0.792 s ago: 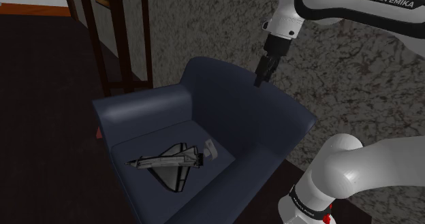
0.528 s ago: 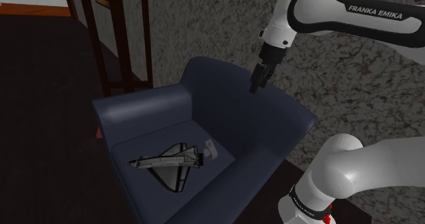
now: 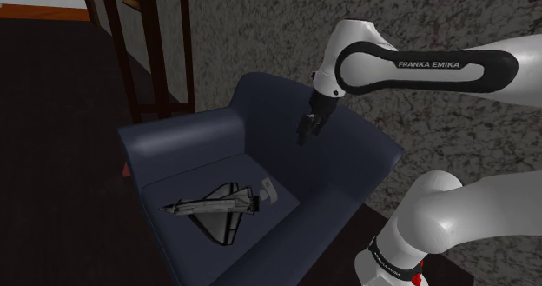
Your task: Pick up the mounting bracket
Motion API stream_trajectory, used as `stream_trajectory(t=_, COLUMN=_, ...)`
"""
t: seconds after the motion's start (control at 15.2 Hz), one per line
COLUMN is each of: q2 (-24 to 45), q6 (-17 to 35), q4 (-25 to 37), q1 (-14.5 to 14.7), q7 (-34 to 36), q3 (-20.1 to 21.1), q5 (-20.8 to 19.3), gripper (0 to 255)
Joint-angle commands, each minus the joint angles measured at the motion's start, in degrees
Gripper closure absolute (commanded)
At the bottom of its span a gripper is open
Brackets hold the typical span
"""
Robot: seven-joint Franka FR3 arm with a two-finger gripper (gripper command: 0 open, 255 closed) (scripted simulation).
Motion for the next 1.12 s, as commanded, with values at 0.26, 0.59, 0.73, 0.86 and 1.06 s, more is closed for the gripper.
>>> stream_trajectory(t=0.26, q2=6.27, q6=15.93, q4=-7.67, q1=-0.3, q7=2.65, q3=2.97, q5=0.5, gripper=0)
stream_trajectory(t=0.59, q2=15.71, q6=29.96, q4=-10.83, q1=-1.06, q7=5.73, q3=5.88, q5=0.16, gripper=0)
stream_trajectory(t=0.73, q2=20.4, q6=35.68, q4=-11.31, q1=-1.77, q7=7.36, q3=7.18, q5=-0.59, gripper=0)
stream_trajectory(t=0.86, q2=25.52, q6=41.33, q4=-11.32, q1=-2.86, q7=9.48, q3=8.61, q5=-2.06, gripper=0)
stream_trajectory(t=1.06, q2=33.84, q6=49.41, q4=-10.45, q1=-5.57, q7=14.54, q3=11.04, q5=-6.95, gripper=0)
